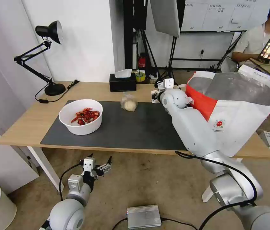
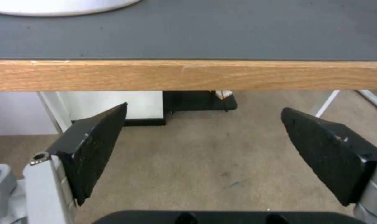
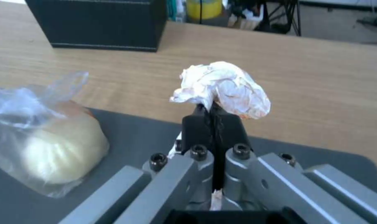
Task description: Pick up the trash from the table and place it into the takeout bag.
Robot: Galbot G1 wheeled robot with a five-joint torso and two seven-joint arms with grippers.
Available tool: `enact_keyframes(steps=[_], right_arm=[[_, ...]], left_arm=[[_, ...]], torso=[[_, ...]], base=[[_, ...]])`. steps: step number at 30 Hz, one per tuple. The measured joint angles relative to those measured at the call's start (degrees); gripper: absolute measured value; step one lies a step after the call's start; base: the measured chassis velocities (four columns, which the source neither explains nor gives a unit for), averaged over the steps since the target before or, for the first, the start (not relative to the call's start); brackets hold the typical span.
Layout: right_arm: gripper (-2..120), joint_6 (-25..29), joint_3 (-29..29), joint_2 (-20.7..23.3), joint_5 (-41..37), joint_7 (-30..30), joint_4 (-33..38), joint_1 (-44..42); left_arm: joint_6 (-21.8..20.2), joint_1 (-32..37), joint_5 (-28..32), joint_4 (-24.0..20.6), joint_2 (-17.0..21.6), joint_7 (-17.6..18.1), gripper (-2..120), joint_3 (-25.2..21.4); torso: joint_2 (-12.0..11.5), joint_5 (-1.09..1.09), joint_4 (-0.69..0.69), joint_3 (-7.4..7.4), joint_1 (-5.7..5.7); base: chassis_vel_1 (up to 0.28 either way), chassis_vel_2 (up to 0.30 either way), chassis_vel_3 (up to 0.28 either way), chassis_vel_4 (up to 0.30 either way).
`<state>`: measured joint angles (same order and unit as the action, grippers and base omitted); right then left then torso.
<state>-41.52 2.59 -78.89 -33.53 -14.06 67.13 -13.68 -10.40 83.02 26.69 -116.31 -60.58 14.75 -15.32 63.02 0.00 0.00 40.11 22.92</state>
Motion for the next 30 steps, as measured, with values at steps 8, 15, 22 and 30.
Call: enact_keyframes(steps=[8,15,22,30], right_arm=[[0,0.1,-0.2,1.6,0.4,-2.0,7.8,-3.3],[0,0.1,-1.2,4.3,-0.4,-5.4,18.7,-7.5],[0,0.1,-1.8,7.0,-0.7,-7.0,27.7,-11.5],[0,0.1,-2.0,9.7,0.6,-7.5,36.2,-16.1]], left_arm=[[0.0,0.0,0.0,0.0,-0.2,0.0,100,0.0],[0.0,0.2,-0.1,-0.1,-0.5,0.0,100,-0.4],[0.0,0.4,-0.1,-0.2,-0.6,0.1,100,-0.6],[0.0,0.6,-0.3,-0.2,-0.9,0.1,100,-0.5]], torso=[[0.0,-0.01,0.00,0.00,-0.01],[0.0,0.00,0.00,0.00,-0.01],[0.0,-0.01,0.00,-0.01,-0.01],[0.0,0.00,0.00,0.00,-0.01]], base=[[0.000,0.000,0.000,0.000],[0.000,0.000,0.000,0.000],[0.000,0.000,0.000,0.000],[0.000,0.000,0.000,0.000]])
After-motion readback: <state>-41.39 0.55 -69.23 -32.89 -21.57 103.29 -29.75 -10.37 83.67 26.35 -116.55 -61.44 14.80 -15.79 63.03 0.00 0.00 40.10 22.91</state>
